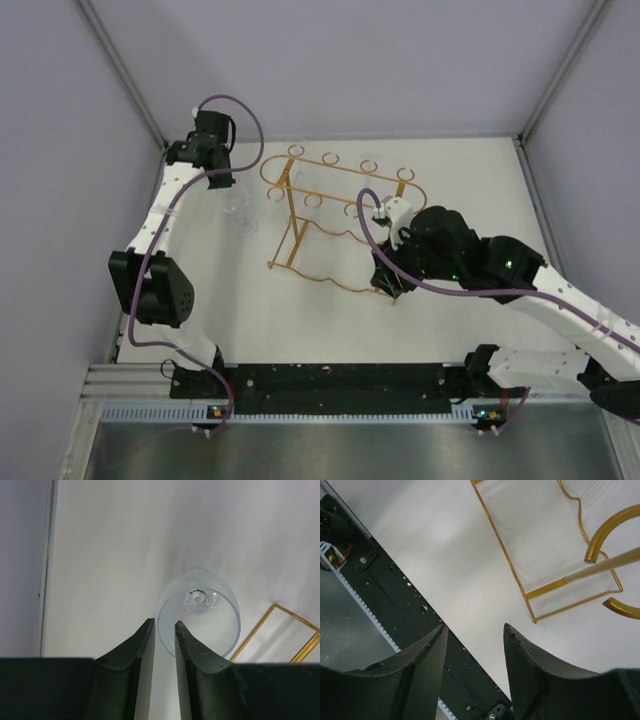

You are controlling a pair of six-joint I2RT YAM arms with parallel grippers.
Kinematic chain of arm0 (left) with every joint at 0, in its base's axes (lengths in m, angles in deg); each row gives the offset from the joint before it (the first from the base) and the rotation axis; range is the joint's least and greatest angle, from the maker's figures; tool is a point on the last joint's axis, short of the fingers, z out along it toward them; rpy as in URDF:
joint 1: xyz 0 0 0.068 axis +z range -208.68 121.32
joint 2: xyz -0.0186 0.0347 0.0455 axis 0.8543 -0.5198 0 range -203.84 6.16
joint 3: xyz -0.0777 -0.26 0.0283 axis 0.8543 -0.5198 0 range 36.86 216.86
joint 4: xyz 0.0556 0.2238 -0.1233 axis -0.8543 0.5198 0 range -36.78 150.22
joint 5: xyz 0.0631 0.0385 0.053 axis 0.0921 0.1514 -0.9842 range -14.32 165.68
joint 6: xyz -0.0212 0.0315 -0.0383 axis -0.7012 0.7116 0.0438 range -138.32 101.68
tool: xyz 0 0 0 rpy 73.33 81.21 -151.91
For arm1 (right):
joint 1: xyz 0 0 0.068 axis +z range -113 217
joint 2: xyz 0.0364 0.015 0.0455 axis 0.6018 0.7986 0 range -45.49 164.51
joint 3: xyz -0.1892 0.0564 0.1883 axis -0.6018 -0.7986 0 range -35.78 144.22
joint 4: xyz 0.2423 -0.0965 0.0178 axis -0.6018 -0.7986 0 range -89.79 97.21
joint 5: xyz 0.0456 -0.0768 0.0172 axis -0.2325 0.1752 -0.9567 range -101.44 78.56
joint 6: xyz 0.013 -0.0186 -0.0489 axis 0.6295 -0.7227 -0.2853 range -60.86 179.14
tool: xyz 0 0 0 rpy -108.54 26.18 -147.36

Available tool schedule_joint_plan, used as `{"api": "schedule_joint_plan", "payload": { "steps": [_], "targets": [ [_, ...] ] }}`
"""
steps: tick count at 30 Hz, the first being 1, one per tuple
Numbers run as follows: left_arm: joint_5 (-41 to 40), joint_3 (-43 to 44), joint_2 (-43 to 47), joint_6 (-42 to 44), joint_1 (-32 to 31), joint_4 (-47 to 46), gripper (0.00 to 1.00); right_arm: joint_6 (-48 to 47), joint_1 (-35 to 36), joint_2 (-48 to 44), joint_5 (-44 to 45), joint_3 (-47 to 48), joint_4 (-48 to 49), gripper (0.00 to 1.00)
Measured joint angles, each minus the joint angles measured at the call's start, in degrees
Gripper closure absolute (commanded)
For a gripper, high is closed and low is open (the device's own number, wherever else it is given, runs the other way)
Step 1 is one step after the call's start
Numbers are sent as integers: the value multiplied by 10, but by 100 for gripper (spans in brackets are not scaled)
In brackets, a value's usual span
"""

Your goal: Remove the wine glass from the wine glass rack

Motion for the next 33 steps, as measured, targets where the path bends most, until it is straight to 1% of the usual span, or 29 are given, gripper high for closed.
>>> {"api": "schedule_joint_plan", "payload": {
  "steps": [6, 14, 18, 26, 33],
  "targets": [
    [3, 10, 0, 0, 0, -1, 68, 1, 0, 0, -2, 0, 1, 50],
    [24, 27, 1, 0, 0, 4, 64, 3, 0, -2, -2, -3, 1, 46],
    [40, 31, 19, 0, 0, 7, 63, 3, 0, -2, -2, -3, 1, 45],
    [94, 29, 94, -1, 0, 19, 61, 11, 0, -11, -35, 40, -9, 44],
    [177, -42, 192, -11, 0, 9, 60, 30, 0, -52, -64, 111, -23, 43]
  ]
}}
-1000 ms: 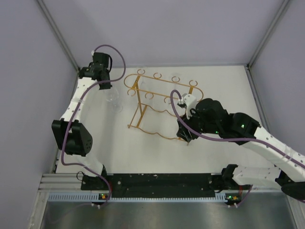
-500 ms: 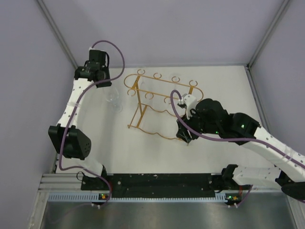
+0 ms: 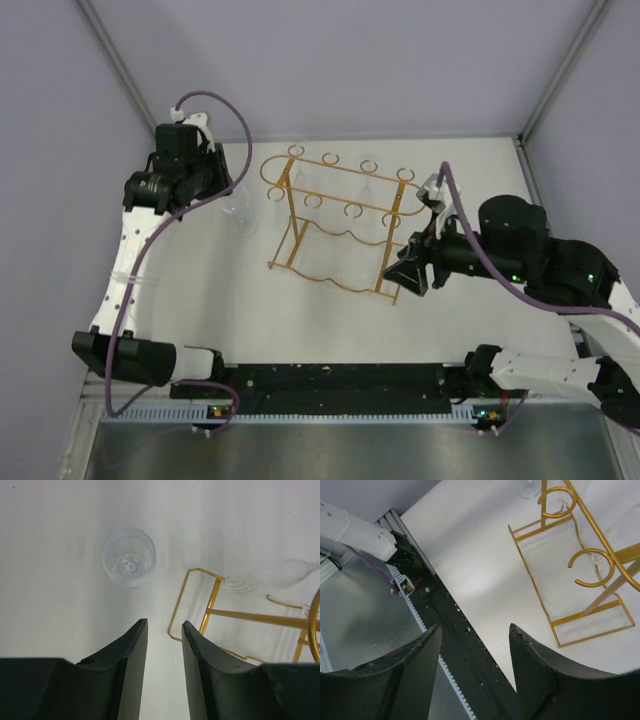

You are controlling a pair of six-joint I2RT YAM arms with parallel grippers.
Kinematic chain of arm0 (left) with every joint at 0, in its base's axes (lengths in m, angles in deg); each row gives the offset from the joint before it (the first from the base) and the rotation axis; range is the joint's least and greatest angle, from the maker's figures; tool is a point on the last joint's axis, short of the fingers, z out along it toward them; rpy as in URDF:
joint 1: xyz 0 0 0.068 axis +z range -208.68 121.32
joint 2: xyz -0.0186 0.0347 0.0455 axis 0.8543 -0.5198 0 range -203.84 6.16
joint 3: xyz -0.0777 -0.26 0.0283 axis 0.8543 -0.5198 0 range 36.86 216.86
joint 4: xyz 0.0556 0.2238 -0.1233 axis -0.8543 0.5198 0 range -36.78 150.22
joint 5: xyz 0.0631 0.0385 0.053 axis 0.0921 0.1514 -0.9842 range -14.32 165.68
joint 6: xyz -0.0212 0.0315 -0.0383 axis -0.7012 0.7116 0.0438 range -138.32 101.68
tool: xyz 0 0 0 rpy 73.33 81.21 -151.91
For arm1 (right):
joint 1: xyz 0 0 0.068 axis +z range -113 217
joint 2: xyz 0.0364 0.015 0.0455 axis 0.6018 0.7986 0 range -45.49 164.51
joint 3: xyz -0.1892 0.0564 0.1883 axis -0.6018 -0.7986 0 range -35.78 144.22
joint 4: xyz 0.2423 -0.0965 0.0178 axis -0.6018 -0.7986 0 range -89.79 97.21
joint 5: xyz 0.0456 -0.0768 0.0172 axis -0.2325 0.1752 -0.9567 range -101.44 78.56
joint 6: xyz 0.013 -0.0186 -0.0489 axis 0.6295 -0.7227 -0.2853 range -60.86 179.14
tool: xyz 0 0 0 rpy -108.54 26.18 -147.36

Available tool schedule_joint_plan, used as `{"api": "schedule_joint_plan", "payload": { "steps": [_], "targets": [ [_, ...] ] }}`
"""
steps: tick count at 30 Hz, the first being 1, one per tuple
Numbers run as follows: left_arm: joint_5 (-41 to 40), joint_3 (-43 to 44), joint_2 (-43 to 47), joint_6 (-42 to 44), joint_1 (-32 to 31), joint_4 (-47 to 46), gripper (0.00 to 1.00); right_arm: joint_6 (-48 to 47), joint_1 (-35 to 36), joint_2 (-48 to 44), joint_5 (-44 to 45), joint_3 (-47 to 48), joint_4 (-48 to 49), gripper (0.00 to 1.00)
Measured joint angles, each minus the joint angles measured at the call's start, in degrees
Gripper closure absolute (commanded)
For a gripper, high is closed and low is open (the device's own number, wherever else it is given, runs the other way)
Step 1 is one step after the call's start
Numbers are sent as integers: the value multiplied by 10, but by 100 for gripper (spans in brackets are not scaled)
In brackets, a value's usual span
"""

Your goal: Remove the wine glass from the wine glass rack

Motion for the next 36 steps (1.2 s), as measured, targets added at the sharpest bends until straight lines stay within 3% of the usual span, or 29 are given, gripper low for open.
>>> {"api": "schedule_joint_plan", "payload": {
  "steps": [4, 12, 19, 31, 36],
  "targets": [
    [51, -50, 49, -7, 0, -5, 60, 7, 0, -13, 29, 54, -19, 43],
    [195, -129, 137, -38, 0, -27, 62, 0, -7, 12, 172, 118, -49, 45],
    [306, -214, 174, -79, -18, -75, 64, -14, -113, 81, 190, 131, -56, 55],
    [324, -329, 203, -164, -118, -181, 71, -21, -214, 105, 192, 132, -38, 76],
    [298, -390, 245, -195, -122, -219, 74, -10, -270, 43, 186, 53, -15, 80]
  ]
}}
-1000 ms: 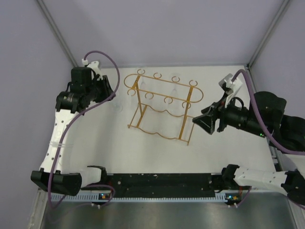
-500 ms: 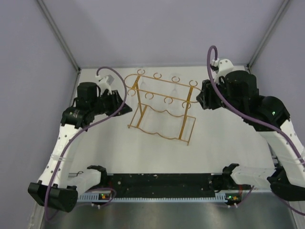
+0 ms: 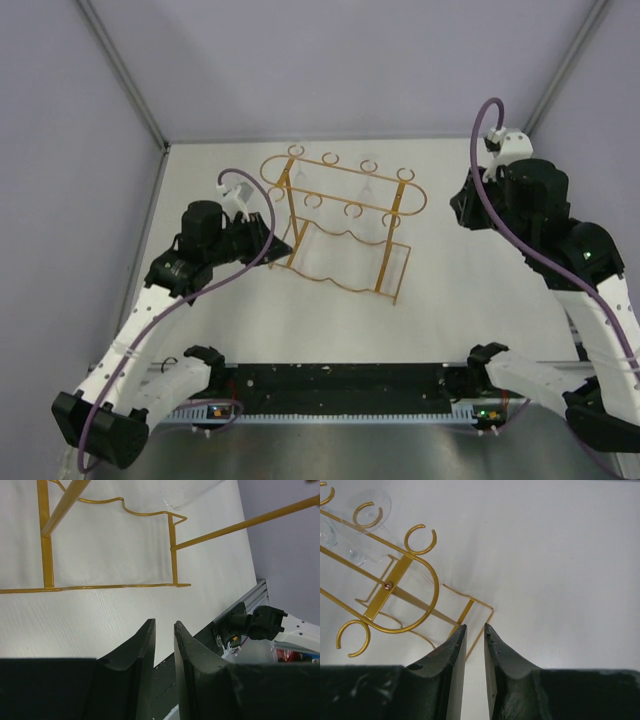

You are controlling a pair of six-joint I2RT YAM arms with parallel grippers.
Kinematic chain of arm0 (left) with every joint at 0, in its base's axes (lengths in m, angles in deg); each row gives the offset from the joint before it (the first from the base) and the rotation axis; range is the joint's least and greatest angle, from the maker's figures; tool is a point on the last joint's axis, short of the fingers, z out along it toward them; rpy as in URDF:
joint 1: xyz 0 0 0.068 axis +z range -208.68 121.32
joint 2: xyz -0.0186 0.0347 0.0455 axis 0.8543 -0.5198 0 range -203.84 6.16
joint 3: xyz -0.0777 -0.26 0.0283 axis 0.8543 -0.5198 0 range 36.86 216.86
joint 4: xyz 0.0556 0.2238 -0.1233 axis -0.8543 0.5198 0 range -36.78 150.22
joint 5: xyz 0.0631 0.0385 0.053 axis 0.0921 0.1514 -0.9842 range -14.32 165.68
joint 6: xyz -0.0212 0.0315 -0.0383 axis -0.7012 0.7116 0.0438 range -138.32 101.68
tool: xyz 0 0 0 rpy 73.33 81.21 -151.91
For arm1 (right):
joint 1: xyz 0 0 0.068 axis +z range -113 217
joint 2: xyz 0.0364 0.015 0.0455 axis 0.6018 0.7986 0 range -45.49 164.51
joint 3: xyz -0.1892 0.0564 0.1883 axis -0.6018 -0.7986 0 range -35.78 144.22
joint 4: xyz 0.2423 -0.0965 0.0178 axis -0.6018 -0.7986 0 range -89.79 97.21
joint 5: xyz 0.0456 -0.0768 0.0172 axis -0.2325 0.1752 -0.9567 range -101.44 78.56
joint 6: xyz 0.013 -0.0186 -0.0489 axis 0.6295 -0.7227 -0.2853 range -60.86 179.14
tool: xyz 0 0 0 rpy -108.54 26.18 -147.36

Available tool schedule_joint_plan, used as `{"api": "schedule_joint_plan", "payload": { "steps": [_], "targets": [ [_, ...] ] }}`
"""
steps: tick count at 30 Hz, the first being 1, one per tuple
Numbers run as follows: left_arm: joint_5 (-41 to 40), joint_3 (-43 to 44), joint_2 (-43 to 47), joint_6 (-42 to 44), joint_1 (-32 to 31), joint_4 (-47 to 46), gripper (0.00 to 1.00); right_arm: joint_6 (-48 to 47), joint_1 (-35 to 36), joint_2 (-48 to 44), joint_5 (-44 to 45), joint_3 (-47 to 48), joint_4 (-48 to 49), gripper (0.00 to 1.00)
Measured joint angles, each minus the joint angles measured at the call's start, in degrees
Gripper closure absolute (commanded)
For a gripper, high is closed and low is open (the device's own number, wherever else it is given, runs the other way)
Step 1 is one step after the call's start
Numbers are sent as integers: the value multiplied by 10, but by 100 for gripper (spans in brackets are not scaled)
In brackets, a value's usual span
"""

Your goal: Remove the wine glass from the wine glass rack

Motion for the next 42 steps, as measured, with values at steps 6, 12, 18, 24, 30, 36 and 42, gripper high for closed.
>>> {"api": "schedule_joint_plan", "payload": {
  "steps": [6, 12, 18, 24, 30, 36, 42],
  "targets": [
    [-14, -43, 43, -22, 0, -26, 74, 15, -14, -33, -33, -37, 11, 66],
    [-29, -36, 56, -27, 0, -33, 71, 24, -14, -21, -88, -33, 20, 56],
    [-56, 21, 58, -23, 0, -21, 69, 30, -14, 0, -112, -31, 34, 56],
    [-63, 53, 57, -22, 0, -18, 69, 31, -14, 22, -112, -31, 50, 56],
    [-63, 63, 35, -22, 0, -18, 69, 34, -14, 50, -112, -30, 63, 56],
    [-63, 81, 7, -20, 0, -14, 68, 34, -14, 68, -112, -24, 73, 60],
    [-64, 99, -8, -19, 0, -14, 68, 34, -14, 69, -108, -23, 75, 65]
  ]
}}
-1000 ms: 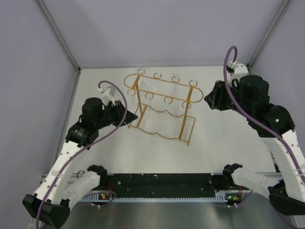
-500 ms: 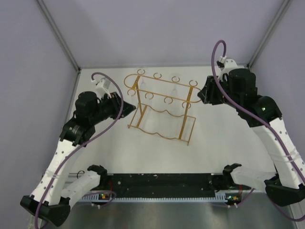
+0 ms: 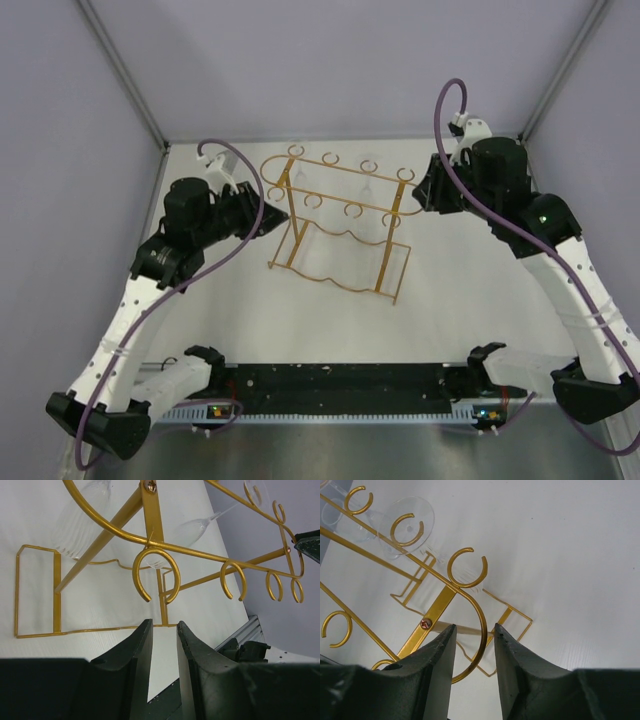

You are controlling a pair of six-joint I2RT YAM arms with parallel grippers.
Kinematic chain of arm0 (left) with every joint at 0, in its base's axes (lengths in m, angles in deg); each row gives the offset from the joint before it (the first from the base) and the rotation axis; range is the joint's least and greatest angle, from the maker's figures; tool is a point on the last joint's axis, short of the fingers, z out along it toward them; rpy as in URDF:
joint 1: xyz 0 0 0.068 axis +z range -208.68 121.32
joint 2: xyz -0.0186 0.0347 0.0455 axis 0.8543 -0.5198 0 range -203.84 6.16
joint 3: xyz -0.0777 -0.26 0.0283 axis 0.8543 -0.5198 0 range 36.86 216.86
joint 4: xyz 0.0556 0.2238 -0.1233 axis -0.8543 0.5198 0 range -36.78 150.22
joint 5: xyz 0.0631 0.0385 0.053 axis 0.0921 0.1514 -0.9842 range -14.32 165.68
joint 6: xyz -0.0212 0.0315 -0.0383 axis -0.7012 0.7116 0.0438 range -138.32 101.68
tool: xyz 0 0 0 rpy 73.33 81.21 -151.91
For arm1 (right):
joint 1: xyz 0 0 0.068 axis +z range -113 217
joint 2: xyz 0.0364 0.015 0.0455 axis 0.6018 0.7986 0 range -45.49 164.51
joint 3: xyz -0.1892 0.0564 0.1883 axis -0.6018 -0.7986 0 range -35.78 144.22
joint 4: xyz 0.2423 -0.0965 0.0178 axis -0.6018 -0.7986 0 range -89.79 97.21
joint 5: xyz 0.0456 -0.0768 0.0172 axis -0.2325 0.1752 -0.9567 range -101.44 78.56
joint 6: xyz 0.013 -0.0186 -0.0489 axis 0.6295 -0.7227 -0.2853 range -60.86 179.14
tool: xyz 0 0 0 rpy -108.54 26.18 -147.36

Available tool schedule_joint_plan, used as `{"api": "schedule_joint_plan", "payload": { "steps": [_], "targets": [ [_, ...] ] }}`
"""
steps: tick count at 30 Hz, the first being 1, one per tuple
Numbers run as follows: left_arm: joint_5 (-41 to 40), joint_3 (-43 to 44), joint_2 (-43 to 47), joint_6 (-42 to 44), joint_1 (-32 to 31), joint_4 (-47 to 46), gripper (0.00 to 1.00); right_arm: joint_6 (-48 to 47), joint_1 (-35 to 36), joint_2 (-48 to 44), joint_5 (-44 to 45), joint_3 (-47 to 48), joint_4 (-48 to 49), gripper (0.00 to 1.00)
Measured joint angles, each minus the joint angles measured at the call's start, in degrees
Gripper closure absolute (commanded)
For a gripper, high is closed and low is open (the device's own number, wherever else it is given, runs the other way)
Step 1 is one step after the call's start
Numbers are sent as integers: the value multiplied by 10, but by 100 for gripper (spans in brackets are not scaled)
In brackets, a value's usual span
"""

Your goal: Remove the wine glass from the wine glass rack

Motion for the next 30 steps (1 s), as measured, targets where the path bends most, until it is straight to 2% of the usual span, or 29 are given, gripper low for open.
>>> {"api": "schedule_joint_plan", "payload": {
  "steps": [16, 30],
  "targets": [
    [-9, 29, -53, 17, 0, 3, 68, -1, 0, 0, 0, -1, 0, 76],
    [-13, 56, -85, 30, 0, 3, 68, -1, 0, -28, -9, -29, 2, 80]
  ]
}}
